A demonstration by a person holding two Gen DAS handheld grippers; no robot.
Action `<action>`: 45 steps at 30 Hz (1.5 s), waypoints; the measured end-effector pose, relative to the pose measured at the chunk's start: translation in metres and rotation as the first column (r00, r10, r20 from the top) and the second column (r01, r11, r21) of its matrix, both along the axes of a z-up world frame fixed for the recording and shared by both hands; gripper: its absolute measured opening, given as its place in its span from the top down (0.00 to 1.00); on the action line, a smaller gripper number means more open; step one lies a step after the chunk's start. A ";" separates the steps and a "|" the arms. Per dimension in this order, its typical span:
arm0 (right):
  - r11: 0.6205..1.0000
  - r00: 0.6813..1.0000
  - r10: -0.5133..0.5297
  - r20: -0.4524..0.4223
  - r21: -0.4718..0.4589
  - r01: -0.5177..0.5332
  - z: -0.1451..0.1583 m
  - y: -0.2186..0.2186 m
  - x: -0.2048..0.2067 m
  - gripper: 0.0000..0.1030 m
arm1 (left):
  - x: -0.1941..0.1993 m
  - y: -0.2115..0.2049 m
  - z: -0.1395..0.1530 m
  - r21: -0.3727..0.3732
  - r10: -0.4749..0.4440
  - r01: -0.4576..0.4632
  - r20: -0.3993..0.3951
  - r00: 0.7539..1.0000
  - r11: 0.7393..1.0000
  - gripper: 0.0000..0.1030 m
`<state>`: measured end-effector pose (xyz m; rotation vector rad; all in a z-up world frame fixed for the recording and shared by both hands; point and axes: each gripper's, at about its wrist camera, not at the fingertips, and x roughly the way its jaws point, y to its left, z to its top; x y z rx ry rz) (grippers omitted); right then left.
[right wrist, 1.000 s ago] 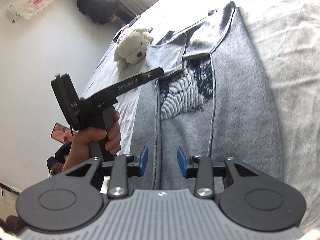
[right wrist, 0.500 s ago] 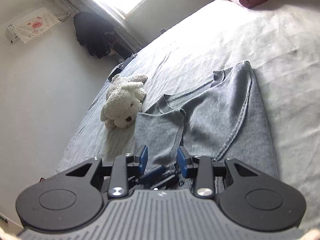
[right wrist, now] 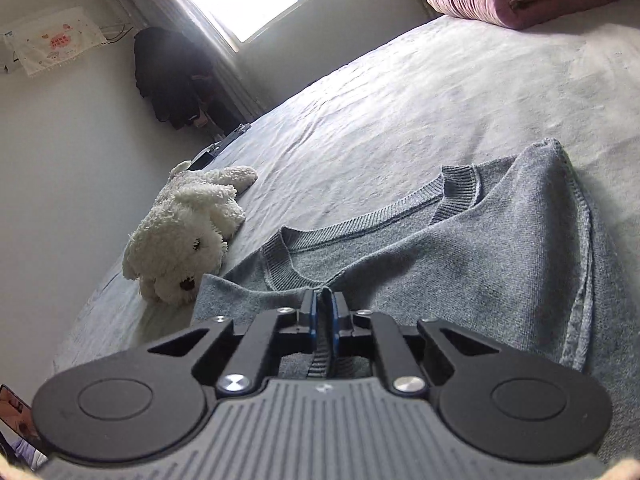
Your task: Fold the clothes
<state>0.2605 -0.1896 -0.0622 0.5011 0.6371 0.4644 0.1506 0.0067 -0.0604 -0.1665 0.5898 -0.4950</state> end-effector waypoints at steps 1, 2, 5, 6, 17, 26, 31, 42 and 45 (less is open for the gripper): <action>1.000 1.000 -0.006 0.014 0.019 0.006 0.000 -0.002 -0.001 0.94 | 0.000 0.001 0.001 -0.022 0.001 -0.001 0.005 1.000 1.000 0.96; 0.999 1.000 -0.012 0.028 0.039 0.011 0.001 -0.004 -0.002 0.94 | -0.001 0.003 0.002 -0.045 0.002 -0.001 0.011 1.000 0.999 0.96; 0.991 0.997 -0.034 0.063 0.131 0.025 -0.001 -0.013 -0.004 0.94 | 0.000 0.006 0.003 -0.114 0.005 -0.003 0.016 1.000 0.994 0.96; 0.987 0.997 -0.041 0.061 0.159 0.031 -0.003 -0.017 -0.004 0.94 | 0.001 0.006 0.001 -0.130 0.007 -0.005 0.013 1.000 0.992 0.96; 0.994 0.998 -0.054 0.019 0.098 0.052 -0.003 -0.018 0.001 0.61 | 0.005 0.006 -0.003 -0.140 0.033 -0.034 -0.007 0.999 0.990 0.96; 1.000 0.997 0.013 0.078 -0.025 -0.011 -0.001 0.005 -0.004 0.95 | 0.003 0.007 -0.002 -0.140 0.040 -0.040 -0.004 0.999 0.989 0.96; 0.998 0.992 -0.033 0.123 0.062 0.026 0.007 -0.004 -0.003 0.95 | 0.001 0.007 -0.001 -0.155 0.025 -0.023 0.011 1.000 0.988 0.96; 0.995 0.994 -0.095 0.054 0.040 0.093 -0.002 -0.011 0.007 0.85 | 0.000 0.000 -0.003 -0.136 -0.027 0.024 -0.018 0.999 0.990 0.74; 0.996 0.995 -0.070 0.074 0.052 0.067 0.001 -0.011 0.002 0.85 | -0.002 0.003 0.001 -0.158 -0.019 0.019 0.006 1.000 0.987 0.72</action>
